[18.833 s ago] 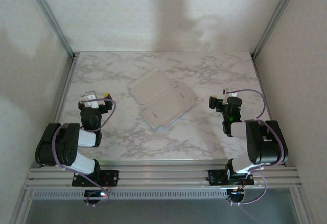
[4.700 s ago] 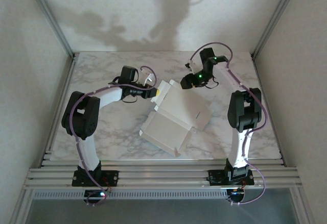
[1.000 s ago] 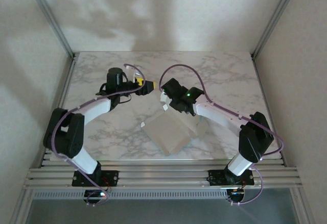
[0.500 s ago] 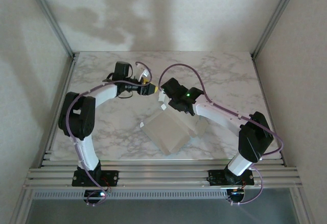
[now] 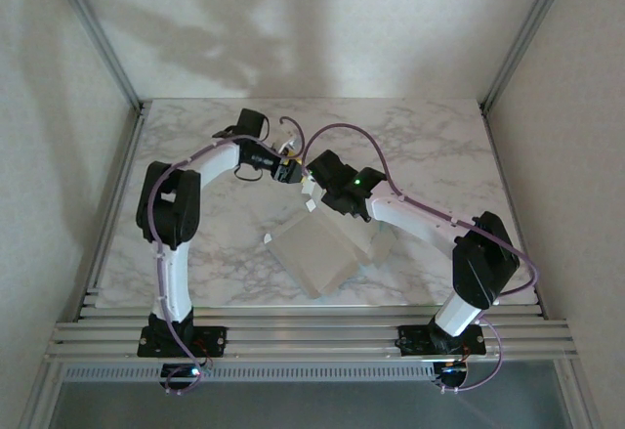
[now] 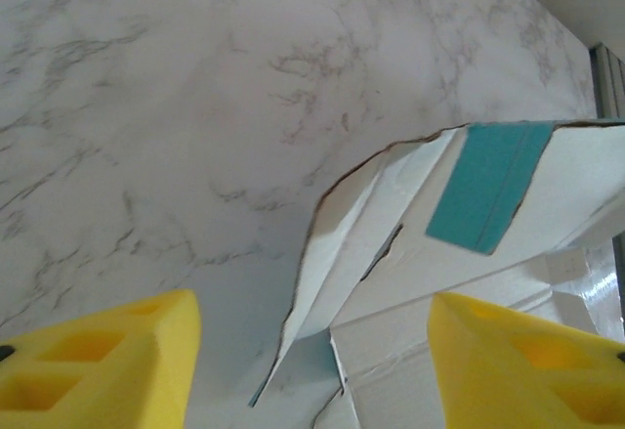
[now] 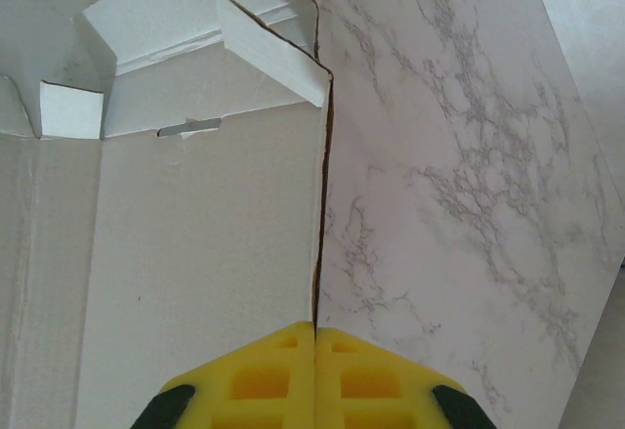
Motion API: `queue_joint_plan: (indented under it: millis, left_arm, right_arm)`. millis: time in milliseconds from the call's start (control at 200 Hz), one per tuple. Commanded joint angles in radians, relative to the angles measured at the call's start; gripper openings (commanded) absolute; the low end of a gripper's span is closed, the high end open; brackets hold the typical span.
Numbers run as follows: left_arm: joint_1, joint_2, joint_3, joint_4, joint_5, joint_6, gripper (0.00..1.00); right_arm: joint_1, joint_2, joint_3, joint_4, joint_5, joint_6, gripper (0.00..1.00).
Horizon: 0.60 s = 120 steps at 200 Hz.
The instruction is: Fold the paper box
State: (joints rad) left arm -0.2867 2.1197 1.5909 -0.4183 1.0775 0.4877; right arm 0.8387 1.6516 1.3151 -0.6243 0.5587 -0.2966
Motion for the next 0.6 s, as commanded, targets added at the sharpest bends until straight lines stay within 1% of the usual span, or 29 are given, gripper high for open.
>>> queue_joint_plan:
  millis: [0,180,195,265,325,385,440,491,521,541,576,596]
  left_arm:
    - [-0.018,0.041,0.069,-0.123,0.041,0.094,0.62]
    - [-0.032,0.095,0.148,-0.205,0.040,0.135,0.61]
    - [-0.034,0.098,0.153,-0.208,0.040,0.136,0.58]
    - [-0.036,0.105,0.173,-0.226,0.041,0.145,0.52]
    - [-0.039,0.109,0.187,-0.250,0.039,0.157,0.44]
    - [-0.040,0.105,0.193,-0.265,0.040,0.169,0.43]
    - [-0.039,0.099,0.192,-0.271,0.036,0.170,0.39]
    - [-0.041,0.094,0.190,-0.275,0.030,0.172,0.30]
    - [-0.042,0.090,0.186,-0.274,0.029,0.171,0.28]
    - [-0.042,0.087,0.183,-0.272,0.027,0.168,0.24]
    - [-0.043,0.080,0.175,-0.263,0.024,0.160,0.23]
    - [-0.043,0.075,0.170,-0.257,0.022,0.156,0.20]
  right_arm:
    - [0.012,0.006,0.001,-0.008,0.023,-0.007,0.00]
    - [0.010,0.000,0.000,-0.009,0.024,-0.012,0.00]
    - [0.011,0.000,-0.001,-0.009,0.024,-0.012,0.00]
    - [0.010,0.002,-0.003,-0.008,0.023,-0.012,0.00]
    - [0.011,0.004,-0.002,-0.011,0.024,-0.013,0.00]
    - [0.010,0.006,-0.005,-0.006,0.024,-0.015,0.00]
    - [0.010,0.008,-0.007,-0.004,0.024,-0.015,0.00]
    - [0.010,0.008,-0.009,-0.001,0.024,-0.015,0.00]
    - [0.009,0.009,-0.010,0.001,0.024,-0.014,0.00]
    - [0.009,0.010,-0.009,0.002,0.024,-0.014,0.00]
    - [0.009,0.010,-0.011,0.002,0.024,-0.013,0.00]
    - [0.009,0.009,-0.012,0.003,0.023,-0.012,0.00]
